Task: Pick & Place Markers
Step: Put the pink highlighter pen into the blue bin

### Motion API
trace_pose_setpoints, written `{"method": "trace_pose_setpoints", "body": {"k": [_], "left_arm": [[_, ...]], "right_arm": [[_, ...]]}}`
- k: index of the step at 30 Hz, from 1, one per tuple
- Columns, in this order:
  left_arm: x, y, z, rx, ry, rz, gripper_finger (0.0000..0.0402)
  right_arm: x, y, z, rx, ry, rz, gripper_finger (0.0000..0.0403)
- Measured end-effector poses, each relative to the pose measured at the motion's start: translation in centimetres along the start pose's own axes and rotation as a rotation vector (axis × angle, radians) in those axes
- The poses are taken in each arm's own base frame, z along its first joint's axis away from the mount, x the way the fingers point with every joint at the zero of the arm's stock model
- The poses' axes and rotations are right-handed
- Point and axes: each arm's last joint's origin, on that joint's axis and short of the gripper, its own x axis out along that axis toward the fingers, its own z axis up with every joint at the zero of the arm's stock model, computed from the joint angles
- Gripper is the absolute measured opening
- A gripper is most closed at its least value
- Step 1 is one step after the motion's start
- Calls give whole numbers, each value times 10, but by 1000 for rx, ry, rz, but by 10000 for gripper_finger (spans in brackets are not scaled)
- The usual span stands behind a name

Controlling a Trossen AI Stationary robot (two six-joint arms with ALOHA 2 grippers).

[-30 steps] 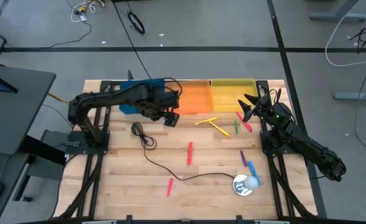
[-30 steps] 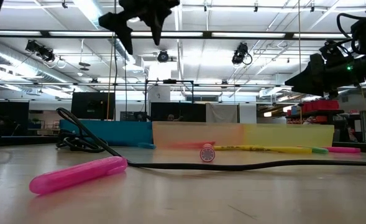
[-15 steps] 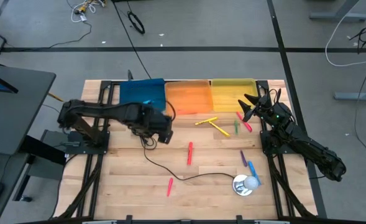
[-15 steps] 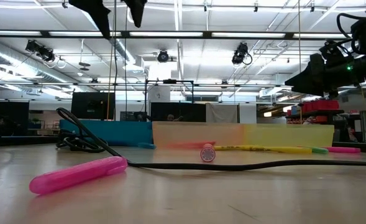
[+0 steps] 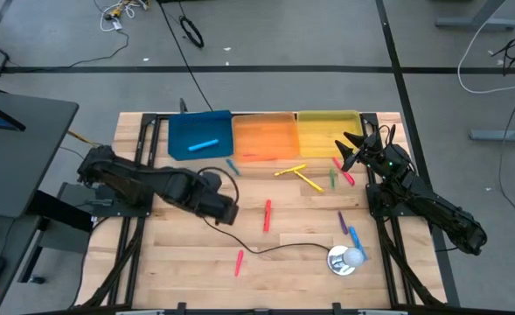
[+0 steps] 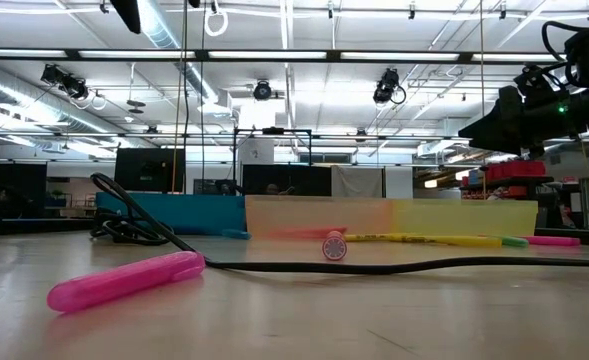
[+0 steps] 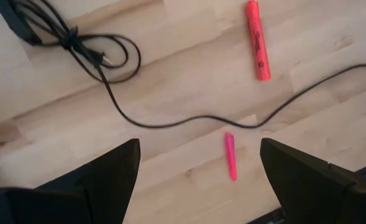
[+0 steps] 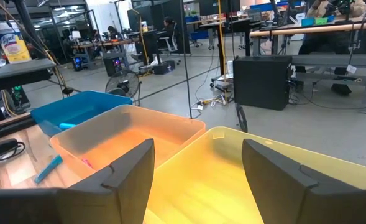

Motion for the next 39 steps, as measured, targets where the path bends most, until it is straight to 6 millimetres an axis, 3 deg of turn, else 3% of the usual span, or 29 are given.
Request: {"method": "trace_pose_setpoints", "body": {"k": [14, 30, 39], "left_arm": [[41, -23, -31, -44, 56, 96, 339], [103, -61, -63, -191, 168, 44, 339], [124, -66, -79, -209, 172, 71, 339]], "right_arm": [[0, 0, 0, 0, 0, 0, 245], [0, 0, 0, 0, 0, 0, 245], [0, 0, 0, 0, 0, 0, 245]]}}
